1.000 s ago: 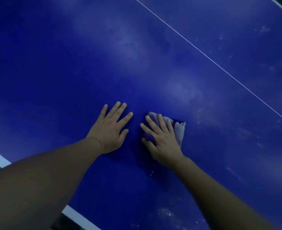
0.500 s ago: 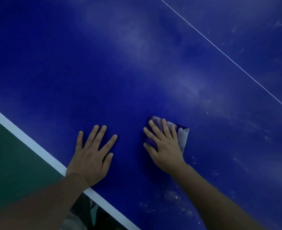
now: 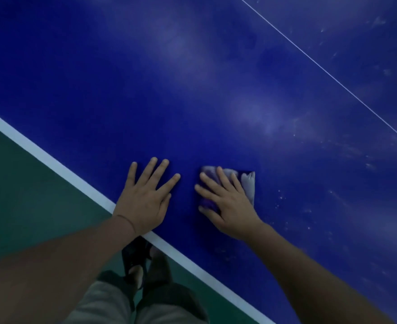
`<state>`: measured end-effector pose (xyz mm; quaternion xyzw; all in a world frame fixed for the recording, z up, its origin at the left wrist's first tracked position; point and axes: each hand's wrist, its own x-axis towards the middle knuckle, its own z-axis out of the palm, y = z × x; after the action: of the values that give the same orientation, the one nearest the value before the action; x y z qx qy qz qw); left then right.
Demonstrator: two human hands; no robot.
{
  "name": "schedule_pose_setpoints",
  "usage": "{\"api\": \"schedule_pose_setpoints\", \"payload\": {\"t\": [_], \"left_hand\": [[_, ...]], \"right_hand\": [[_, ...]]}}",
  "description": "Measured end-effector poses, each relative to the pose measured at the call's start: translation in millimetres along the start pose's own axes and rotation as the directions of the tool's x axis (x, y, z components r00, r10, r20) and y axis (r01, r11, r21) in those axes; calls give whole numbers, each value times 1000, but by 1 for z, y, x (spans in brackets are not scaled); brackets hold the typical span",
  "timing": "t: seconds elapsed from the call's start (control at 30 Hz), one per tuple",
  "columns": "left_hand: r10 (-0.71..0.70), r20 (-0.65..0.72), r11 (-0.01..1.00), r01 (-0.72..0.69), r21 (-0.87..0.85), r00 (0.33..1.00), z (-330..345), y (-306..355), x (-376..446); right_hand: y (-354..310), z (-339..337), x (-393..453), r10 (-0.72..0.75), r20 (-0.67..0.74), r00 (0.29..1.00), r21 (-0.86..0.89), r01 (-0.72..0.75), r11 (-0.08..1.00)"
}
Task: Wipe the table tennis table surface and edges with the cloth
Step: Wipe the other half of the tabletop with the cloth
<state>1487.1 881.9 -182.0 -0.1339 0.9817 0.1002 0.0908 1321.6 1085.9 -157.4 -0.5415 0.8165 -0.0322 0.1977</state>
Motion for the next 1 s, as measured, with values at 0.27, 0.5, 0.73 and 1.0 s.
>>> {"api": "schedule_pose_setpoints", "payload": {"t": [0.27, 0.5, 0.73, 1.0], "left_hand": [[-106, -45, 994, 106, -11, 993, 21, 1, -33], [-129, -9, 991, 128, -49, 992, 17, 3, -34], [-37, -23, 998, 35, -53, 999, 12, 41, -26], [-36, 7, 998, 36, -47, 999, 27, 82, -21]], "right_hand": [[-108, 57, -41, 62, -79, 995, -10, -63, 998], [-55, 46, -81, 188, -56, 981, -62, -192, 980], [-97, 75, -71, 352, -153, 923, -20, -359, 933], [-60, 85, -147, 403, -187, 896, -63, -420, 905]]}}
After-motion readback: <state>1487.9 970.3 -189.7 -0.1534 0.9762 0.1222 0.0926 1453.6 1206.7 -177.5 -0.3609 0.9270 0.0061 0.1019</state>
